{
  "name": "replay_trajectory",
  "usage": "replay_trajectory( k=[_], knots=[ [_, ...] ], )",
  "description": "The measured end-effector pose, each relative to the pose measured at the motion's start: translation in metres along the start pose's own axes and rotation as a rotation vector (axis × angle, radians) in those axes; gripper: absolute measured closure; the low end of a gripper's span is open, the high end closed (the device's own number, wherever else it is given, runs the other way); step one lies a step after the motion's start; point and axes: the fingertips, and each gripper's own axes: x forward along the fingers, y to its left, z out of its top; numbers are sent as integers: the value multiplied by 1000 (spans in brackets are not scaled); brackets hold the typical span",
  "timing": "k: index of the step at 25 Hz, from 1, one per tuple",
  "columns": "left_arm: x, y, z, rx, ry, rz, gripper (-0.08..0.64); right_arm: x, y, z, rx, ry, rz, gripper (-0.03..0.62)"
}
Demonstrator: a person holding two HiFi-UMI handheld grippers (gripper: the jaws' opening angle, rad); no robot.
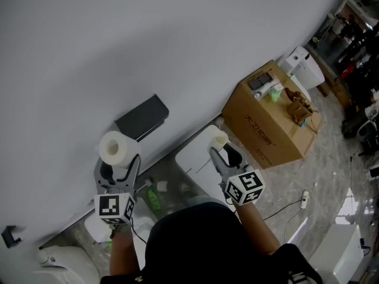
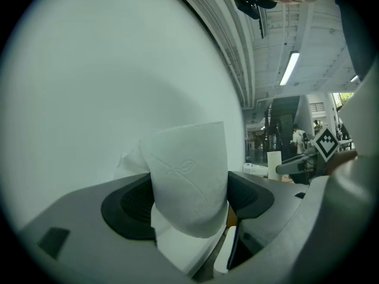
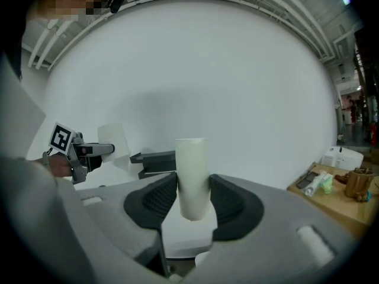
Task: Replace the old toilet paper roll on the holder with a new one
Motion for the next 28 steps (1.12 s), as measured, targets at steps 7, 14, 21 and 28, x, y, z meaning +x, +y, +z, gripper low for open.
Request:
replay_trajectory(
  k=[7, 14, 21, 28],
  knots=[
    [51, -4, 20, -14, 14, -25, 184, -21, -32, 4, 39, -33, -88, 420],
    [95, -1, 21, 6, 54, -32, 184, -29, -56, 3, 69, -40, -145, 420],
    [122, 0, 14, 36, 98, -37, 184, -25, -72, 2, 87, -35, -164, 420],
    [130, 4, 5, 105, 142, -27, 184, -17, -76, 3, 89, -31, -152, 420]
  ],
)
